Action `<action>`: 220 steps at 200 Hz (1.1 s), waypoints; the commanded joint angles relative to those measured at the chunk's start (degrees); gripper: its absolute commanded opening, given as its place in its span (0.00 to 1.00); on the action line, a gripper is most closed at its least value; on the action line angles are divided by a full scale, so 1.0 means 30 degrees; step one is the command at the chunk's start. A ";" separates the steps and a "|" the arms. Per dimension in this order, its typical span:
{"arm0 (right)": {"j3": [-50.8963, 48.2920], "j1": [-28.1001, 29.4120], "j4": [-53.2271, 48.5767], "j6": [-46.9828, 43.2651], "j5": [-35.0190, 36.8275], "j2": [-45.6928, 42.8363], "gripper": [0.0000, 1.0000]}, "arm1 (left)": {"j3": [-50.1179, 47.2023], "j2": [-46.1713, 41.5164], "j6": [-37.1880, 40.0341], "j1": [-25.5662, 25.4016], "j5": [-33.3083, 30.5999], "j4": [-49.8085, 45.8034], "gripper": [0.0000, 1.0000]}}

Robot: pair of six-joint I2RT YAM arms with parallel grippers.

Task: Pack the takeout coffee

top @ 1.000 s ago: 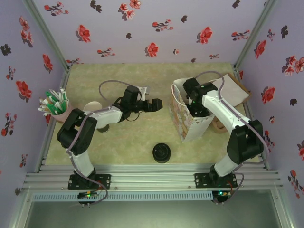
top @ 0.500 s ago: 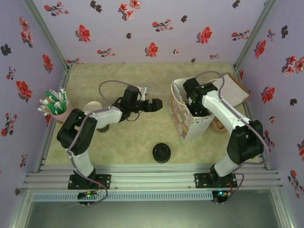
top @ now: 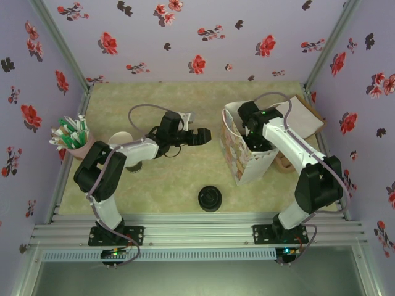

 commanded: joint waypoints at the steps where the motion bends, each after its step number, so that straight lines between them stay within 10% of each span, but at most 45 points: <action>1: -0.1645 -0.0072 0.0338 0.0397 -0.0783 0.1714 0.65 | 0.0196 -0.0482 0.0382 0.0116 -0.0222 -0.0098 0.99; 220: 0.1633 0.0076 -0.2778 0.0901 0.0150 -0.1085 0.95 | -0.0280 -0.1649 0.0471 0.0110 -0.0239 -0.0274 0.99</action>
